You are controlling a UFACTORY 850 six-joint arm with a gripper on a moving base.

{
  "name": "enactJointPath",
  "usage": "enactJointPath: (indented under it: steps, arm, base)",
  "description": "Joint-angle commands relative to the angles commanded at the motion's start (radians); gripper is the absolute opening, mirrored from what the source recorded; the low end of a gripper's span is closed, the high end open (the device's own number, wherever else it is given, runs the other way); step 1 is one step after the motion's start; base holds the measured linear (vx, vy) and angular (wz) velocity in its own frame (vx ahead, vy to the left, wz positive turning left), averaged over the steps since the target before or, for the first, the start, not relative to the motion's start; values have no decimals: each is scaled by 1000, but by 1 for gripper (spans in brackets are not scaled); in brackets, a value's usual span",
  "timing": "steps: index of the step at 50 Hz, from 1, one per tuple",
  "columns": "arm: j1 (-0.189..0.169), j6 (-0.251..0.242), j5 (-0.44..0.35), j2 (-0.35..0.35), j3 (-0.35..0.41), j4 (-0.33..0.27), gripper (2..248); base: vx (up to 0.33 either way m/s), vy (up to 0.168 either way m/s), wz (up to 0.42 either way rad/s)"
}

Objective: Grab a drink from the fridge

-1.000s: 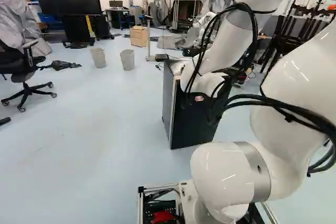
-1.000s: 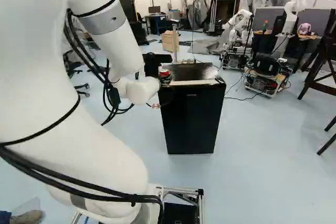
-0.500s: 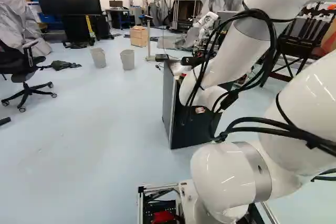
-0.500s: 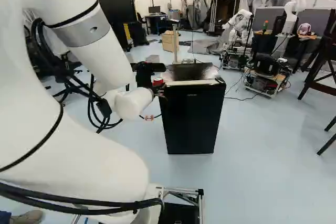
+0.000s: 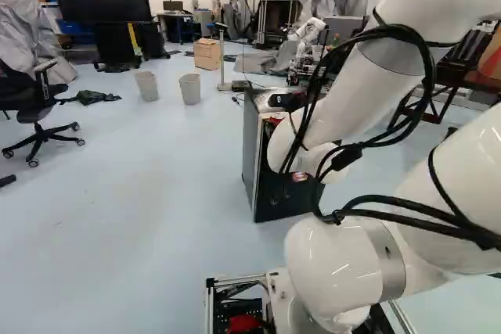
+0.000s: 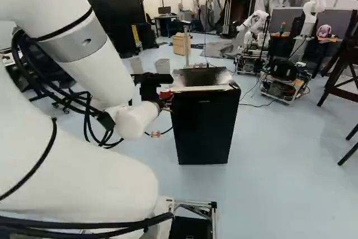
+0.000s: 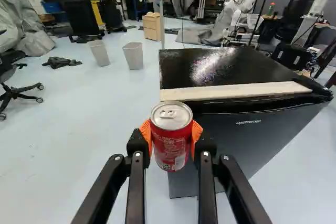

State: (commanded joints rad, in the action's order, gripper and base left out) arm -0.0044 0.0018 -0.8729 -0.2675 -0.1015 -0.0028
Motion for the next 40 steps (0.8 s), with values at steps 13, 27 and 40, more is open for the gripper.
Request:
enactJointPath:
  steps: [13, 27, 40]
  arm:
    - [4, -2, 0, -11, 14, 3, 94]
    - [4, -2, 0, -12, 14, 3, 94]
    - [4, -2, 0, -12, 14, 3, 94]
  base:
    - [0, 0, 0]
    - [0, 0, 0]
    - [0, 0, 0]
